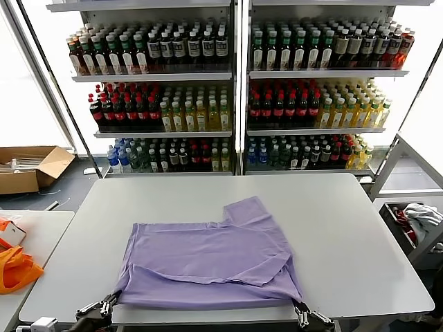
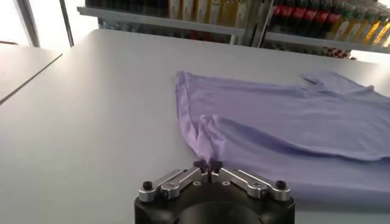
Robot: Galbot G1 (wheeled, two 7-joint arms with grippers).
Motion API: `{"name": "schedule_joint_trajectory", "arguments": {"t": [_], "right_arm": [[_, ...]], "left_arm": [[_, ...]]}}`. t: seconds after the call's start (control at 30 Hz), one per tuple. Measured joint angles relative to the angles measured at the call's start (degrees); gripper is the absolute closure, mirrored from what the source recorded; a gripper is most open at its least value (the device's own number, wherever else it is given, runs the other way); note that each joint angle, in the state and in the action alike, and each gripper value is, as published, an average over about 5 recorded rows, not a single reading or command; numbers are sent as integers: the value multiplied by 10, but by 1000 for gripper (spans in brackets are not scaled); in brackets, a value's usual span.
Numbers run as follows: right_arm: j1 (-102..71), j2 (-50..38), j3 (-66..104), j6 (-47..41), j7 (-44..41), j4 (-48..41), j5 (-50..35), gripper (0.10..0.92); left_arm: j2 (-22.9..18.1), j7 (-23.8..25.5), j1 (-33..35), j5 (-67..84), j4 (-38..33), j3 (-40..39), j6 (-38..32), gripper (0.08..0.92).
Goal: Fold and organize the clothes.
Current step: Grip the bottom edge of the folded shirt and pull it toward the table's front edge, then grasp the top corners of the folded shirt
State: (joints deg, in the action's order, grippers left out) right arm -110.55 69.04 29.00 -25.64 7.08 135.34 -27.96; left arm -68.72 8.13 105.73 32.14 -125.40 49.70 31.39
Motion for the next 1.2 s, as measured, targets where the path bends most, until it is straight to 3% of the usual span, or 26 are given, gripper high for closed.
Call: {"name": "schedule_joint_trajectory", "arguments": {"t": [0.17,0.53,0.8,1.0,1.2], "right_arm": [[-8,-3,4,2,-12,12,-1,820],[6,-22,43,34,-58,15,0,491],[98,-51,63,27,-73,-31,-10,261],[217,-76,33,7,-93,-91,-25,204],[367,-93,-32,-12,-123,-186,-39,202]], "left_arm": [[3,-5,6,-2,-9,10,0,872],[14,-18,-11,10,-18,30,10,559],[37,-22,-56,13,-3,21,13,325],[72,-21,-106,20,24,-2,12,191],[127,-13,-174,45,79,-43,11,177]]}}
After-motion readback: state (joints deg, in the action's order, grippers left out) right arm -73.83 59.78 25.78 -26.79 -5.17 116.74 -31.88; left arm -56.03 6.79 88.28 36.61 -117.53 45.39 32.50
